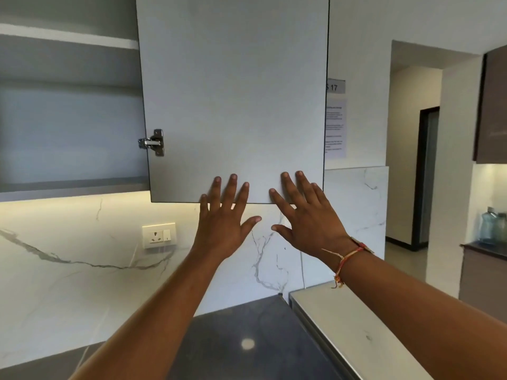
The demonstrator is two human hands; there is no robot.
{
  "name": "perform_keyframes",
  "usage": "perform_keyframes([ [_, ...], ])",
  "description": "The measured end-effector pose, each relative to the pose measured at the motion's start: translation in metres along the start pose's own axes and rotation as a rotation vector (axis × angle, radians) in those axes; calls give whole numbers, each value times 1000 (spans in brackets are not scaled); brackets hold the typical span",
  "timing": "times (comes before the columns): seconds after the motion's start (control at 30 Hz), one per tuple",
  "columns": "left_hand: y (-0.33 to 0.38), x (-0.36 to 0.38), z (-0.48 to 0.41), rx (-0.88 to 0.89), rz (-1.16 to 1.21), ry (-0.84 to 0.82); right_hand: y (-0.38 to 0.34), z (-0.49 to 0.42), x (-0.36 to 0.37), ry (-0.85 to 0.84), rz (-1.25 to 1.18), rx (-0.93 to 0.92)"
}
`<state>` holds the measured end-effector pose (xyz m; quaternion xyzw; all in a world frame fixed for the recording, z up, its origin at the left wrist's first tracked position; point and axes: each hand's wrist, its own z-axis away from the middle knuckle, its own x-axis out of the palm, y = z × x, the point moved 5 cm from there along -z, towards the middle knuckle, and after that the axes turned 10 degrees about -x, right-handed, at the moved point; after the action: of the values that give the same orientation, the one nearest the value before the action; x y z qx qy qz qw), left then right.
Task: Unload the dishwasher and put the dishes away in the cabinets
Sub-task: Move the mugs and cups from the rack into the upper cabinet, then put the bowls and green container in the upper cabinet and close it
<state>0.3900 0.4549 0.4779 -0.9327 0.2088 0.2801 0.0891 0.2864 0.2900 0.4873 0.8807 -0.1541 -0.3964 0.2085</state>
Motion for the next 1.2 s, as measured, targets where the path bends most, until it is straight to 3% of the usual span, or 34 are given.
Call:
perform_keyframes([
  [0.43, 39, -1, 59, 48, 115, -7, -9, 69, 2, -5, -53, 36],
  [0.63, 125, -4, 140, 93, 245, -138, -4, 174, 32, -88, -224, 136],
  [0.77, 207, 8, 224, 119, 400, -359, 8, 287, 68, -238, -396, 273],
  [0.9, 297, 22, 329, 148, 524, -637, 10, 436, 111, -504, -556, 450],
  [1.07, 377, 35, 446, 43, 672, -1038, -6, 600, 139, -799, -718, 717],
  [1.2, 420, 45, 500, 19, 674, -1249, -8, 678, 143, -917, -807, 886],
])
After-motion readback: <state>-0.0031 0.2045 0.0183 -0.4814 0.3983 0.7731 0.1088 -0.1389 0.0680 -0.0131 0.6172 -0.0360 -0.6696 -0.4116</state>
